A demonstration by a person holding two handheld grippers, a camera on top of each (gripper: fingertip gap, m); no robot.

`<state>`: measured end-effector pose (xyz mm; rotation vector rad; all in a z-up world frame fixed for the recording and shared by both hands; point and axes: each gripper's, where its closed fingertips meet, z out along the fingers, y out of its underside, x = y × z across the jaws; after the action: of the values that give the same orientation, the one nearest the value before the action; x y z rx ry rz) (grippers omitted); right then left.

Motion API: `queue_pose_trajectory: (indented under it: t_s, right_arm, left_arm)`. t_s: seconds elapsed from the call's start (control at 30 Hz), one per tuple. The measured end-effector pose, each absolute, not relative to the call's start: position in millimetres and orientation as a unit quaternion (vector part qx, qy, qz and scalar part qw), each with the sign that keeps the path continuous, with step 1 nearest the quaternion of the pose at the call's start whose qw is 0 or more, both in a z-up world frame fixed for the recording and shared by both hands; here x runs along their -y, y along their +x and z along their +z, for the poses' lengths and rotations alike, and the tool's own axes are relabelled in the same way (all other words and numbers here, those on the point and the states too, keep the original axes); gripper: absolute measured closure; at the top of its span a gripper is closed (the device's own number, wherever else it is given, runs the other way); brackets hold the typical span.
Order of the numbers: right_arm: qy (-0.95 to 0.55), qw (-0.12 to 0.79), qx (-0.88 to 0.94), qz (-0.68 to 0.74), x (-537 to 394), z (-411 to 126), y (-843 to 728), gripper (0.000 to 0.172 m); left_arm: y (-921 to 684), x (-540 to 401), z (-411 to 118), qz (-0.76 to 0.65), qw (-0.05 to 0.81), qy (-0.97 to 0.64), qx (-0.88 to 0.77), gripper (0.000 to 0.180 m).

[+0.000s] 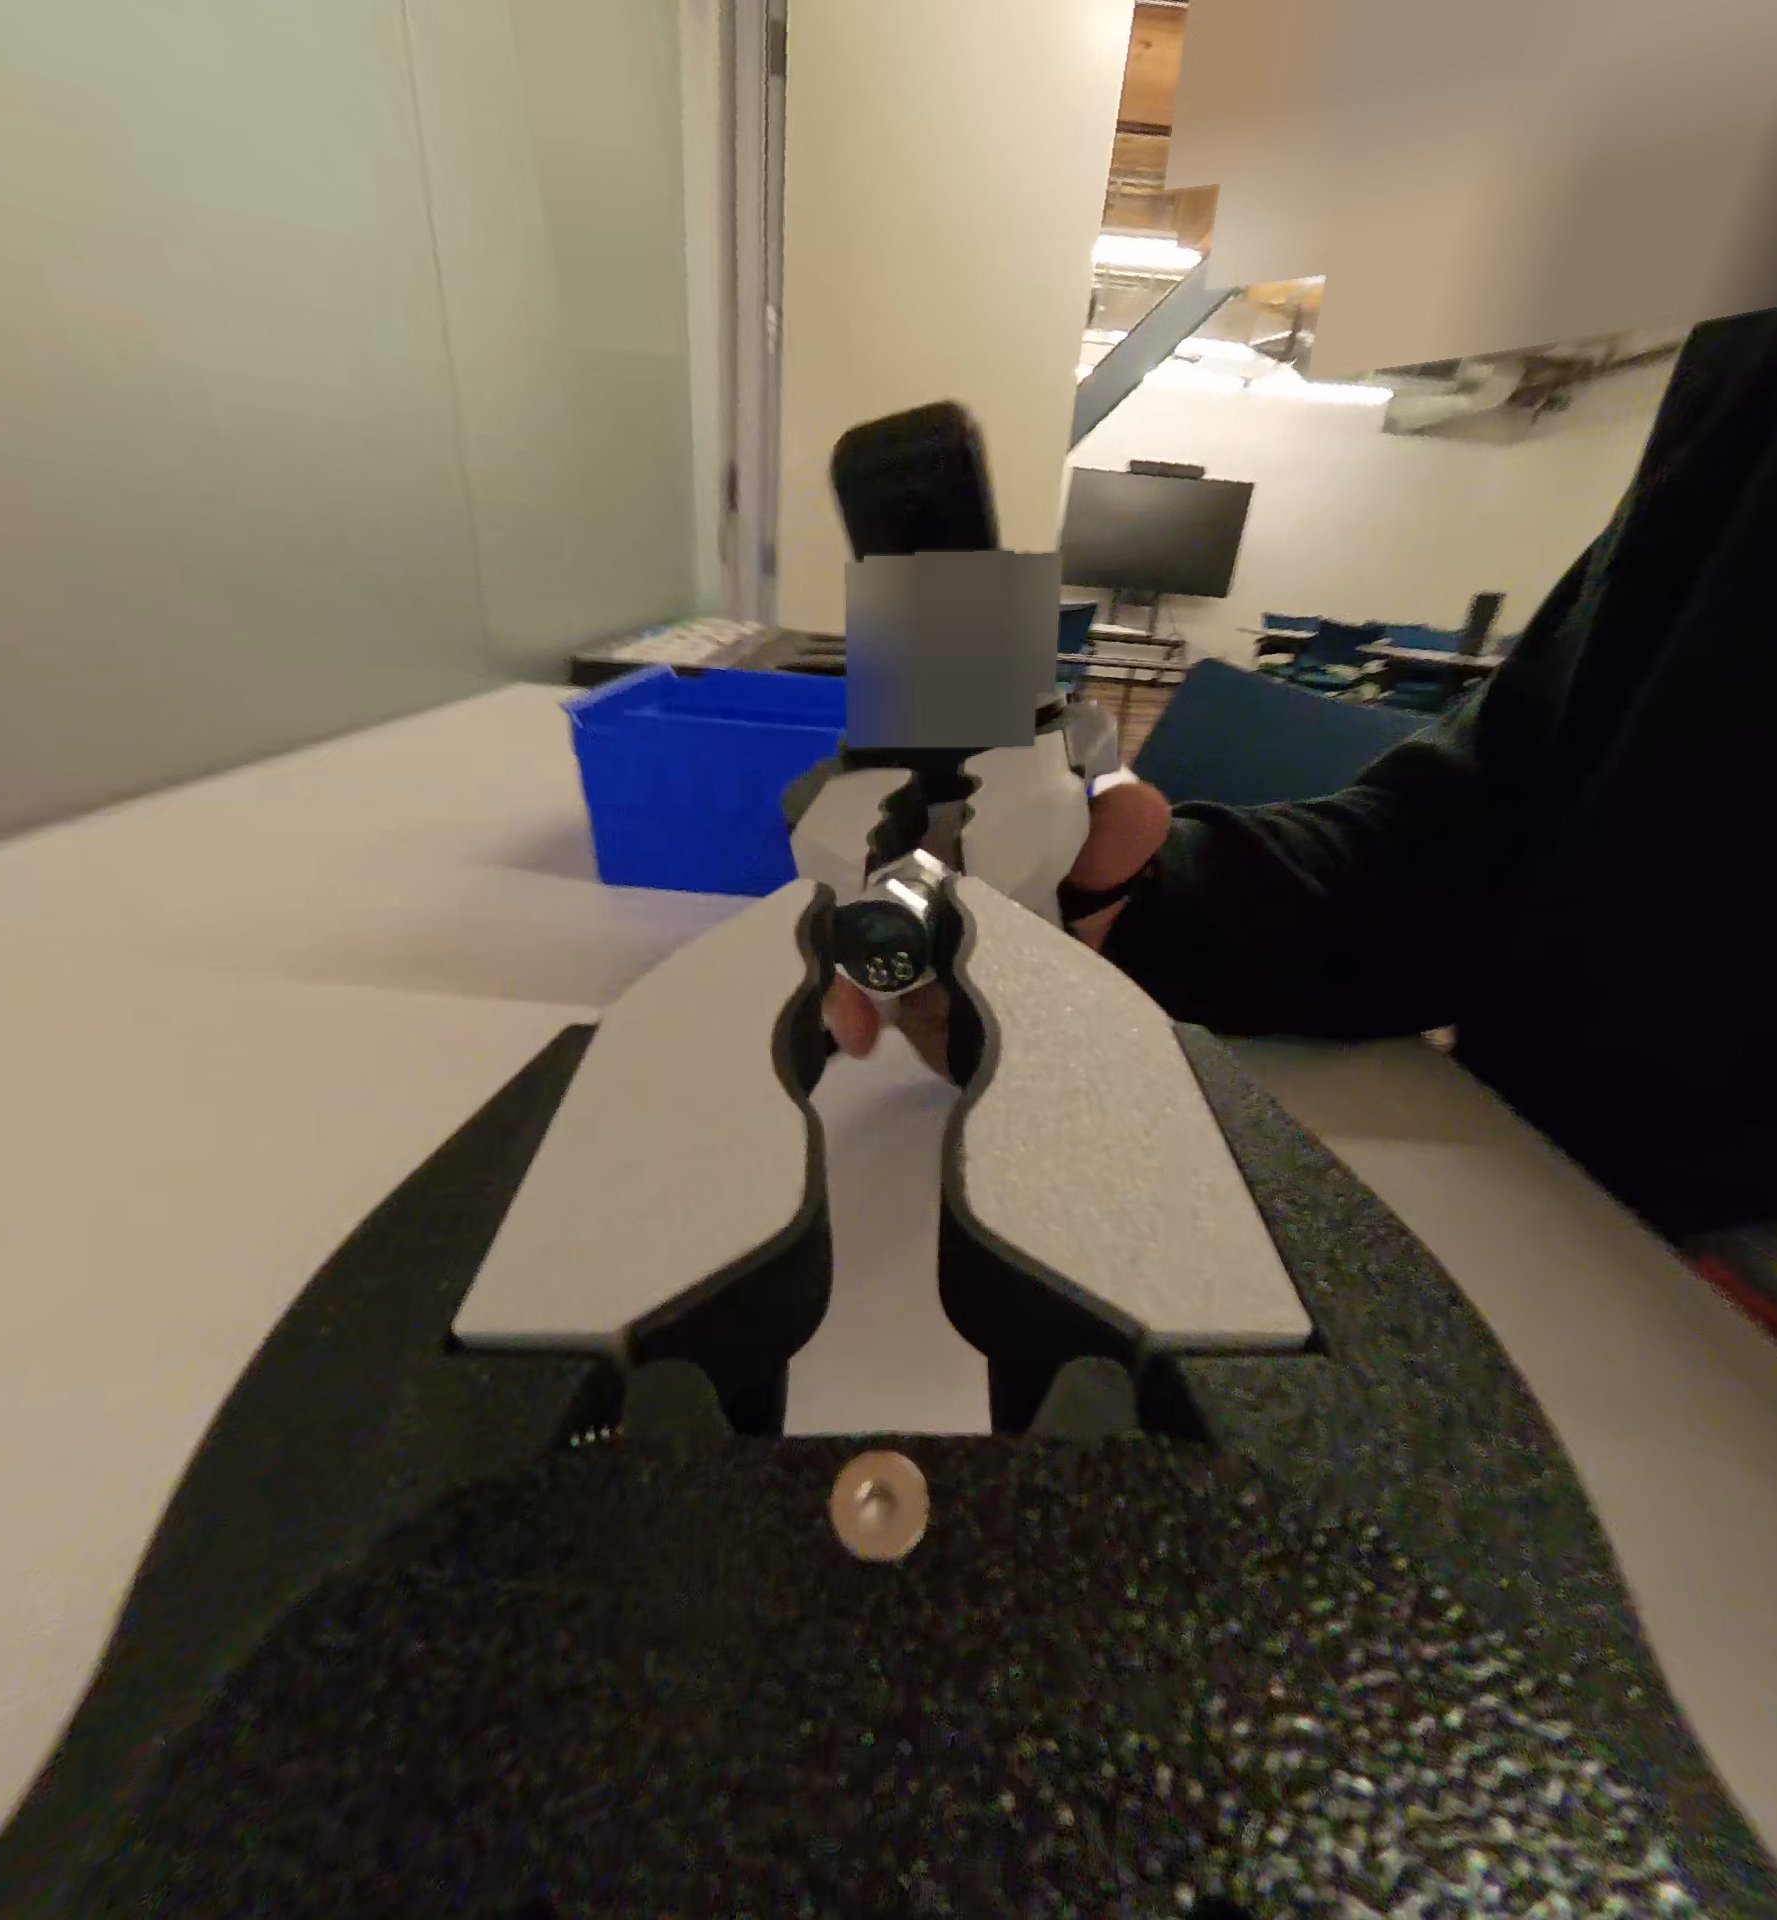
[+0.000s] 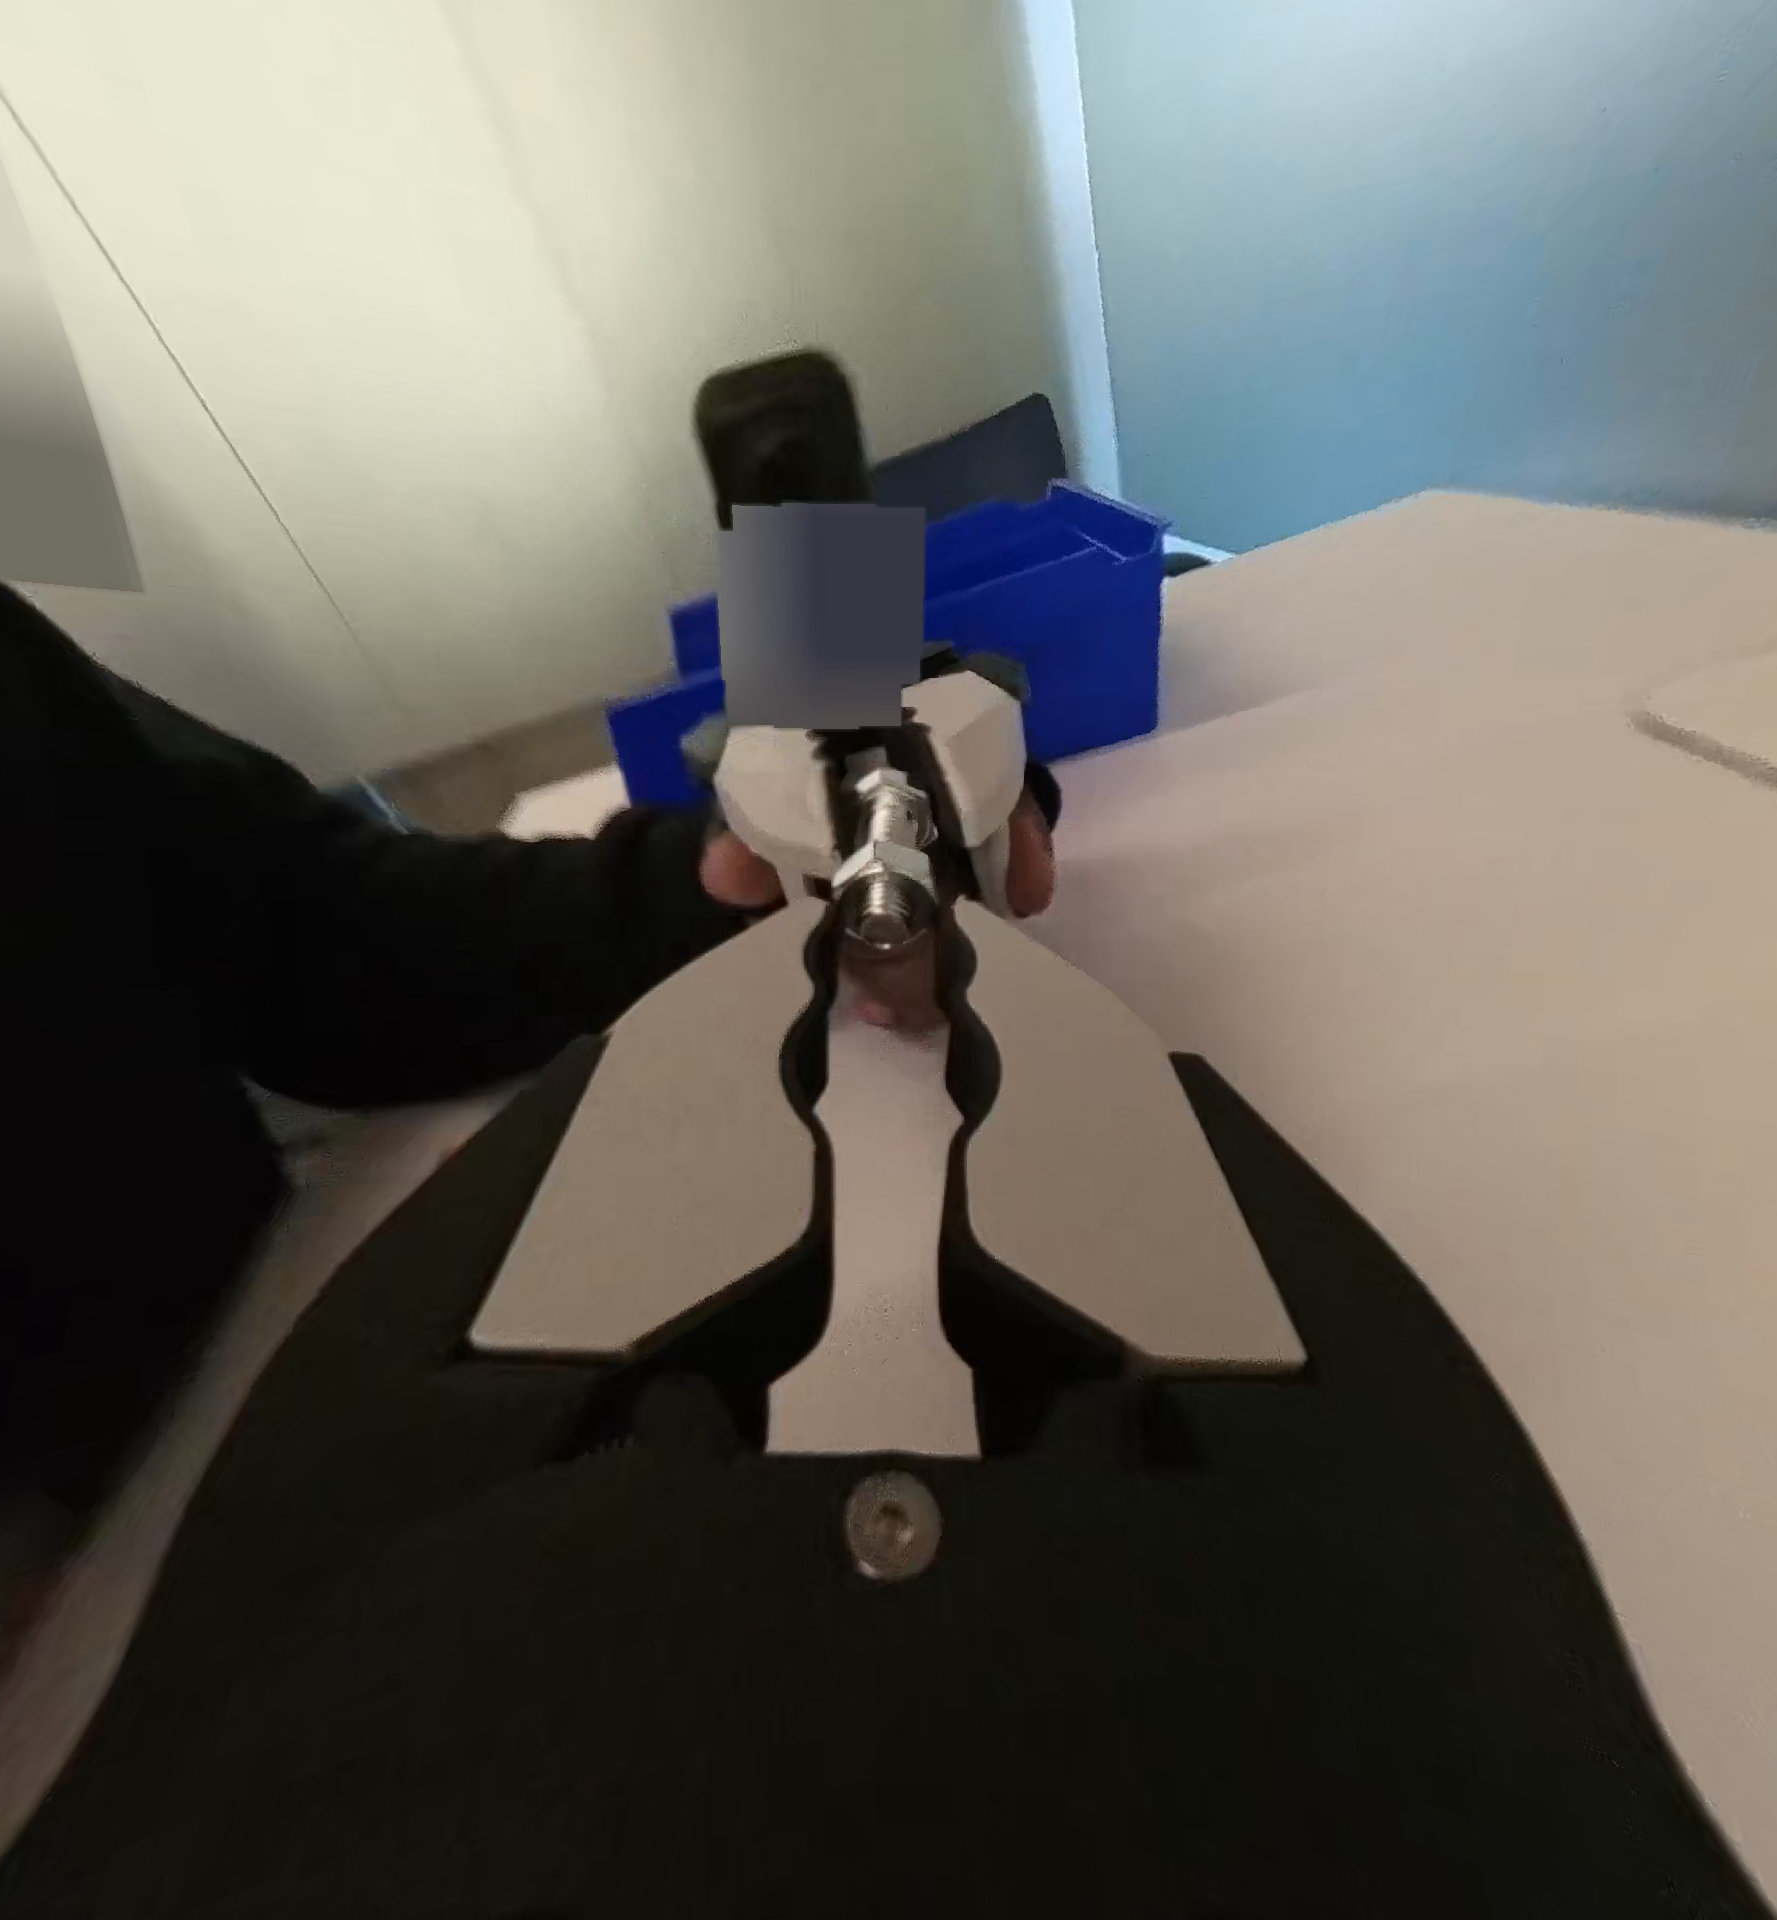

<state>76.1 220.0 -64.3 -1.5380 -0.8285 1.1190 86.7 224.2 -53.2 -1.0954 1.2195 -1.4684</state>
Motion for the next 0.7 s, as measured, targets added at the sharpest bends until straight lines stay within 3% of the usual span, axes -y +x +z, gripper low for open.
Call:
queue_pose_trajectory:
  t_s: [0.13,0.2,0.27,0.33,0.47,0.6,0.7]
  right_arm:
    - [-0.544,0.635,0.518,0.18,-215,-76,80,0.155]
    - [-0.489,0.662,0.565,0.047,-217,-79,82,0.154]
    - [-0.517,0.656,0.539,0.106,-216,-75,80,0.151]
    - [-0.57,0.631,0.474,0.228,-218,-69,80,0.137]
    - [-0.628,0.537,0.327,0.459,-226,-60,81,0.128]
    - [-0.641,0.497,0.29,0.509,-229,-66,80,0.136]
    - [-0.651,0.481,0.317,0.495,-224,-74,74,0.154]
  left_arm:
    - [88,-215,-69,-0.671,0.277,-0.51,-0.46,0.163]
    - [90,-217,-73,-0.674,0.261,-0.525,-0.449,0.163]
    - [89,-219,-70,-0.665,0.288,-0.516,-0.456,0.163]
    - [89,-223,-66,-0.641,0.34,-0.504,-0.469,0.162]
    - [88,-230,-65,-0.576,0.427,-0.483,-0.503,0.163]
    - [87,-229,-62,-0.574,0.441,-0.472,-0.504,0.163]
    - [88,-228,-68,-0.567,0.43,-0.478,-0.514,0.163]
